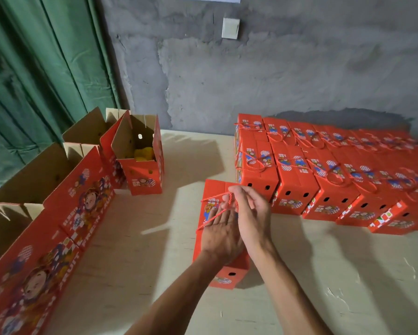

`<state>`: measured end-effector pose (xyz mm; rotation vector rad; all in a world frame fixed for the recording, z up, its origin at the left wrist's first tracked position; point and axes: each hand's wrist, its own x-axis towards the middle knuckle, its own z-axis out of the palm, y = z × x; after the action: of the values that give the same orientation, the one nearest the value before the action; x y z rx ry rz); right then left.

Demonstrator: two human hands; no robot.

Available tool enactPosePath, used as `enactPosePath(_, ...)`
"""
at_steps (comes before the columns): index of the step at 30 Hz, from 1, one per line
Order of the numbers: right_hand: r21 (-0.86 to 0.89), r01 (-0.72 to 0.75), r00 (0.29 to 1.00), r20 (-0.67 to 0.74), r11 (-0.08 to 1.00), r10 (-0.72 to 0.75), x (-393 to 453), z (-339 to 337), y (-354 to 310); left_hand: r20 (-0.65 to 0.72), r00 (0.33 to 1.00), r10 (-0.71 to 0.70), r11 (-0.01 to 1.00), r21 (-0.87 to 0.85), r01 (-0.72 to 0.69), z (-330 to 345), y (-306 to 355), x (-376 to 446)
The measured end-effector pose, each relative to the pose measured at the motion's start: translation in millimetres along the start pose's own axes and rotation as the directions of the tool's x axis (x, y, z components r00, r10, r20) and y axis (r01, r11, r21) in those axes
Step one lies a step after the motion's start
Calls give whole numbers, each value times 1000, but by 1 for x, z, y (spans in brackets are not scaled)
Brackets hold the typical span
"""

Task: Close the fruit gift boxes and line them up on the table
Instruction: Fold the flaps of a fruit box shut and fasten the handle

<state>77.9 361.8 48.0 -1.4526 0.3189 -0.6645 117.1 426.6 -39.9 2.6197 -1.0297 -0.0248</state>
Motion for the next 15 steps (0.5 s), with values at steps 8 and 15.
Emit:
enactPosePath(8, 18, 38, 996, 81, 999, -40, 107, 38, -2, -64, 997, 41, 996, 78, -36, -24, -47, 105)
enactPosePath(15, -31, 42, 988, 153, 999, -37, 229, 57, 19, -106, 994, -12, 1000, 0, 12, -30, -84, 229)
